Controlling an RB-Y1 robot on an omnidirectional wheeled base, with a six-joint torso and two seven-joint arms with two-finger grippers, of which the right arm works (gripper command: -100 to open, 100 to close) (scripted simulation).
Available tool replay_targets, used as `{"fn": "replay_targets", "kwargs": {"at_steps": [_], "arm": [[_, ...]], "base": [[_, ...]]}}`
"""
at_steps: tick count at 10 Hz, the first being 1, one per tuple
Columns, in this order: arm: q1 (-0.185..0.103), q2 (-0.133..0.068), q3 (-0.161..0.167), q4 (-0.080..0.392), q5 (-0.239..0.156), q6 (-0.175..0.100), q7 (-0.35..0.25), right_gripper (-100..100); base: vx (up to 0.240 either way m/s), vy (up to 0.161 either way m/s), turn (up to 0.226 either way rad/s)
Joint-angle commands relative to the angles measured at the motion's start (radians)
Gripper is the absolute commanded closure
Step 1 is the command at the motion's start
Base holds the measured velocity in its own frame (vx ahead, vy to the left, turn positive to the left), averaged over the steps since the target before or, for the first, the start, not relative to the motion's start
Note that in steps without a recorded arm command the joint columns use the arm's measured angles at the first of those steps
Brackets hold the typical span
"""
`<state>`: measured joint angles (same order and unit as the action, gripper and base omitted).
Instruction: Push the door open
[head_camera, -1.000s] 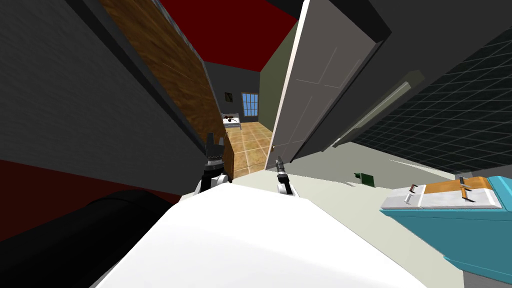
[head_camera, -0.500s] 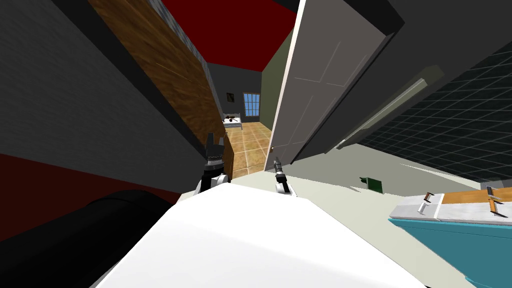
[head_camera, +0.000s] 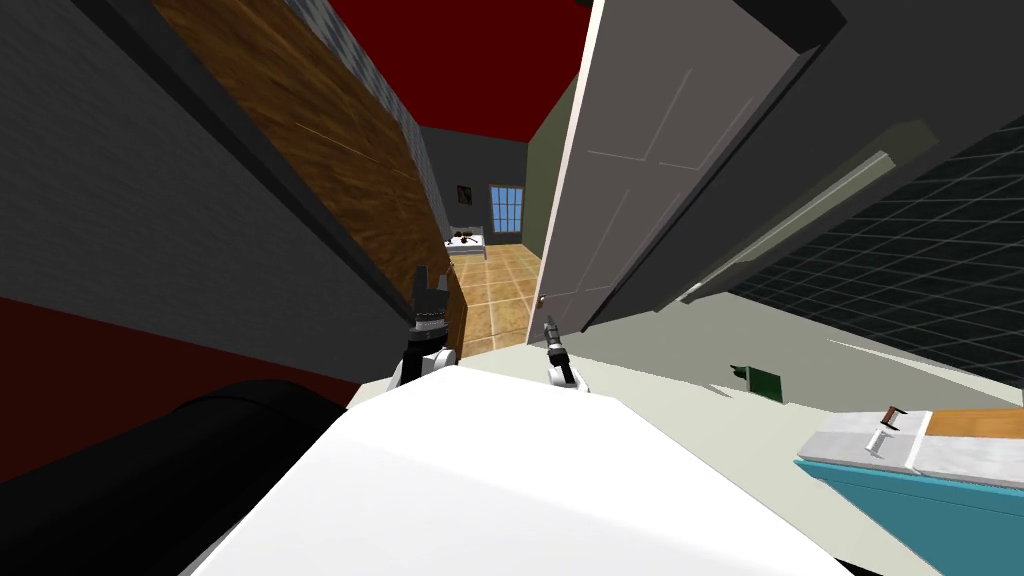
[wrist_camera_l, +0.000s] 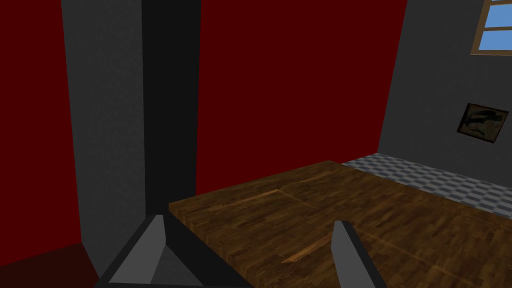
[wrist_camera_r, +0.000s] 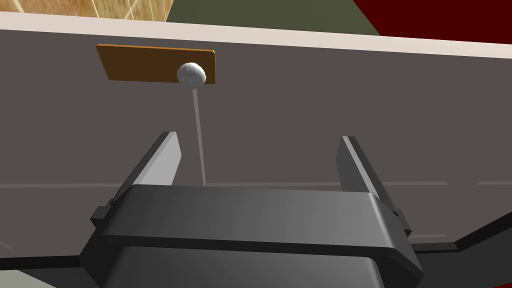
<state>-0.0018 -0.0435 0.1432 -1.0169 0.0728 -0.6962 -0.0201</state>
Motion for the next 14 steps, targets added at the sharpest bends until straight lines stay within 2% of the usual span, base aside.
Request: {"fn": "replay_targets", "kwargs": {"at_steps": [1,2,5,10,11,12,14], "arm": [[-0.015,0.005,0.004,0.039,-0.001,-0.011,-0.001,-100],[-0.015,0.005,0.004,0.039,-0.001,-0.011,-0.001,-100],[-0.053,0.016,0.013,0.124,-0.005,-0.032,-0.006,-100],[-0.108,0.037,0.027,0.249,-0.009,-0.063,-0.013,-100],[-0.108,0.037,0.027,0.249,-0.009,-0.063,-0.013,-100],[-0.125,0.045,0.031,0.289,-0.011,-0.072,-0.015,-100],[-0.143,0.053,0.035,0.328,-0.012,-0.082,-0.017,-100]], "base": [[0.041,-0.058,0.034],[0.027,-0.038,0.026],[0.045,-0.071,0.059],[0.073,-0.126,0.059],[0.026,-0.064,0.018],[0.039,-0.101,0.054],[0.067,-0.125,0.057]]}}
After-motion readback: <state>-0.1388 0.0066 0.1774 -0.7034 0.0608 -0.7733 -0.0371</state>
